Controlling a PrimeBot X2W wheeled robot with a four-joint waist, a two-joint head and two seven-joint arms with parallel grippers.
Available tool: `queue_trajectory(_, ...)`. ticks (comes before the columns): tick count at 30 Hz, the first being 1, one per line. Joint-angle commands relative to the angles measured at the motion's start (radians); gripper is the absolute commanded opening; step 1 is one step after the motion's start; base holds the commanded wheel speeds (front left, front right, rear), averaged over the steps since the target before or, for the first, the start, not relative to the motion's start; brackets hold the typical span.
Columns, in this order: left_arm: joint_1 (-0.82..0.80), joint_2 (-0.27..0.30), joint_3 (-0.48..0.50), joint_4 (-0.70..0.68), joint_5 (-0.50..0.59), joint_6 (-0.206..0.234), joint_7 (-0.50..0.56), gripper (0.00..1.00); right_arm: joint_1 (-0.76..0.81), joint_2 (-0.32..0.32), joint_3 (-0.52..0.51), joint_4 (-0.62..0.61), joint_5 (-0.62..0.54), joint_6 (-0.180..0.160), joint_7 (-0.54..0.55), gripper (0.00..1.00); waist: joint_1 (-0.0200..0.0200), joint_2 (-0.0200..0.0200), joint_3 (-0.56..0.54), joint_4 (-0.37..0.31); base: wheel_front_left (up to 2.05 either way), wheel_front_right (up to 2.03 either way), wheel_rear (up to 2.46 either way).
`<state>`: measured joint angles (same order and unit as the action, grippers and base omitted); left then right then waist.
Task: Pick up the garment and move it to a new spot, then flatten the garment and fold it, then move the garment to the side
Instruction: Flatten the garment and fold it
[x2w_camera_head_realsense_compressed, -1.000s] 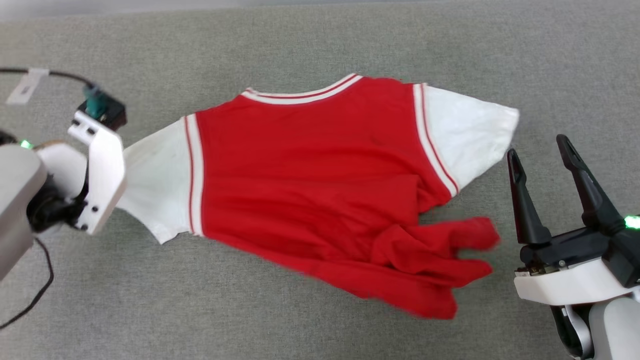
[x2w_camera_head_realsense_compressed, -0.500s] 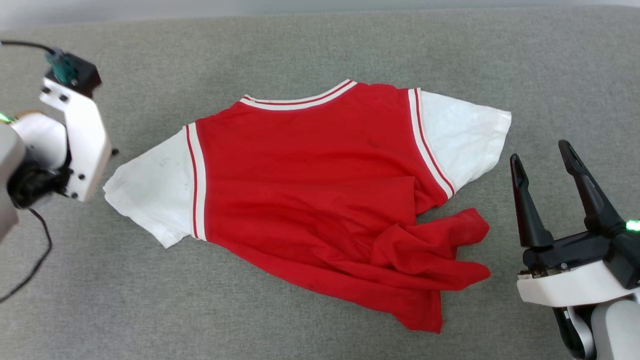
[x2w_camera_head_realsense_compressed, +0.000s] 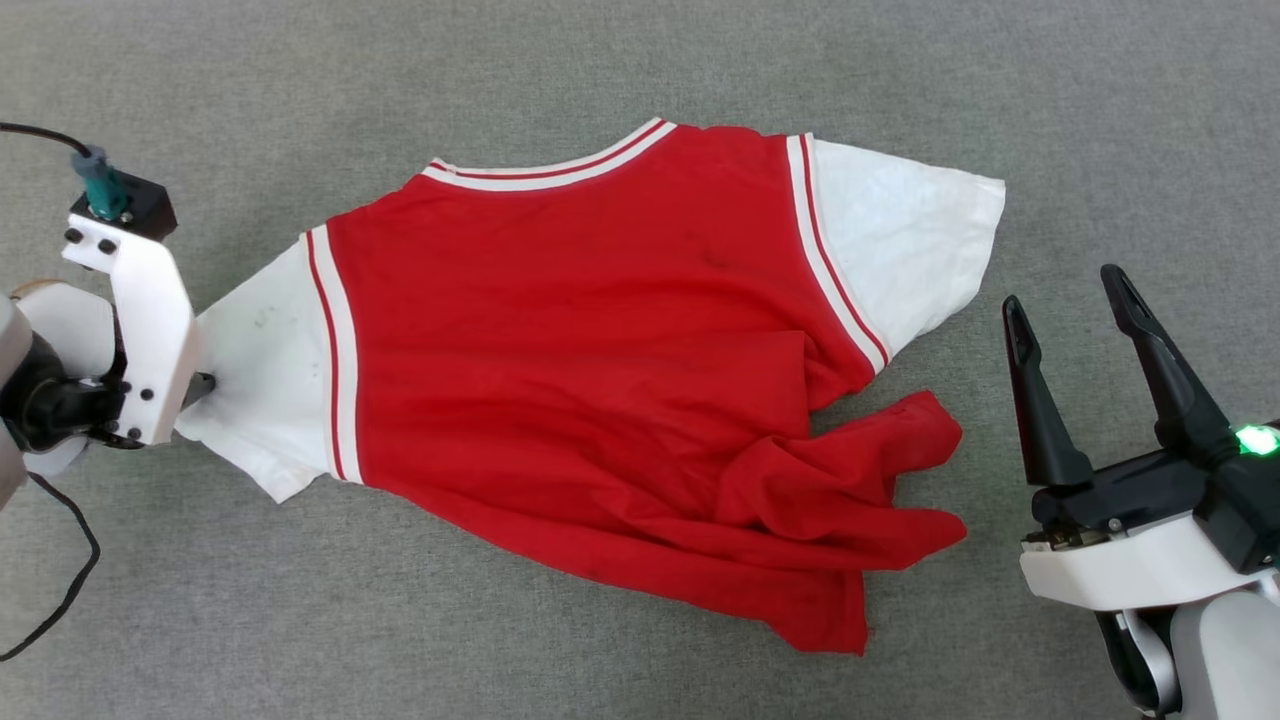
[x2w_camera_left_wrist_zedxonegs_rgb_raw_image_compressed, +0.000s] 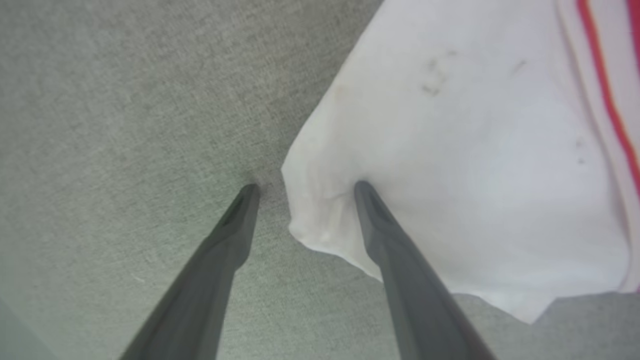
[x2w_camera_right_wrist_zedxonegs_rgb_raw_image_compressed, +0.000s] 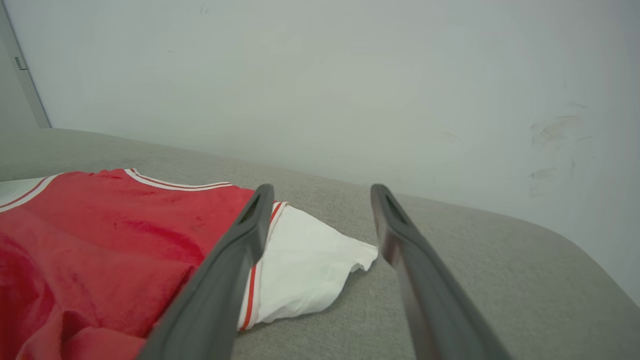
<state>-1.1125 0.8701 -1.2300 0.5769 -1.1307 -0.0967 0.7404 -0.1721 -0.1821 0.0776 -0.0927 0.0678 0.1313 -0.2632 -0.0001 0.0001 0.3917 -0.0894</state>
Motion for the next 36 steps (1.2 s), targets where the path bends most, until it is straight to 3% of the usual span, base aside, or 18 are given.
queue_trajectory(1, 0.048, -0.021, -0.015, 0.005, -0.011, -0.003, 0.008, 1.00, -0.016, 0.003, 0.000, 0.001, -0.006, -0.001, -0.002, 1.00, 0.0001, -0.0001, 0.005, -0.005, 0.00, 0.00, 0.00)
queue_trajectory(3, 0.070, -0.033, -0.019, 0.009, -0.023, -0.004, 0.008, 1.00, -0.016, 0.001, -0.001, 0.005, -0.005, -0.001, -0.002, 1.00, 0.0001, -0.0001, 0.005, -0.007, 0.00, 0.00, 0.00)
queue_trajectory(4, 0.074, -0.037, -0.022, 0.009, -0.018, -0.006, 0.006, 0.94, -0.019, -0.001, -0.003, 0.008, -0.004, -0.001, -0.002, 1.00, 0.0001, -0.0001, 0.004, -0.007, 0.00, 0.00, 0.00)
queue_trajectory(5, 0.079, -0.040, -0.024, 0.011, -0.018, -0.009, 0.005, 0.00, -0.024, -0.003, -0.005, 0.012, -0.004, -0.001, -0.002, 1.00, 0.0001, -0.0001, 0.001, -0.007, 0.00, 0.00, 0.00)
queue_trajectory(11, 0.042, -0.026, -0.012, -0.018, -0.005, -0.019, -0.032, 0.00, -0.065, -0.018, -0.039, 0.029, -0.005, -0.001, 0.007, 1.00, 0.0001, -0.0001, -0.039, 0.011, 0.00, 0.00, 0.00)
queue_trajectory(18, -0.023, -0.003, 0.011, -0.109, 0.036, -0.026, -0.114, 0.00, -0.183, -0.119, -0.048, 0.024, 0.013, -0.001, 0.112, 1.00, 0.0001, -0.0001, -0.090, 0.051, 0.00, 0.00, 0.00)
queue_trajectory(22, -0.052, 0.003, 0.022, -0.185, 0.062, -0.026, -0.159, 0.00, -0.288, -0.224, -0.008, 0.042, 0.061, -0.001, 0.280, 1.00, 0.0001, -0.0001, -0.099, 0.079, 0.00, 0.00, 0.00)
queue_trajectory(26, -0.069, -0.004, 0.021, -0.258, 0.091, -0.020, -0.181, 0.00, -0.389, -0.344, 0.095, 0.077, 0.141, -0.001, 0.480, 1.00, 0.0001, -0.0001, -0.090, 0.109, 0.00, 0.00, 0.00)
queue_trajectory(32, -0.088, -0.021, 0.017, -0.339, 0.131, -0.002, -0.194, 0.00, -0.568, -0.525, 0.286, 0.145, 0.355, -0.001, 0.866, 1.00, 0.0001, -0.0001, -0.049, 0.146, 0.00, 0.00, 0.00)
queue_trajectory(36, -0.105, -0.029, 0.020, -0.376, 0.150, 0.006, -0.203, 0.00, -0.686, -0.600, 0.392, 0.193, 0.494, -0.001, 1.120, 1.00, 0.0001, -0.0001, -0.010, 0.165, 0.00, 0.00, 0.00)
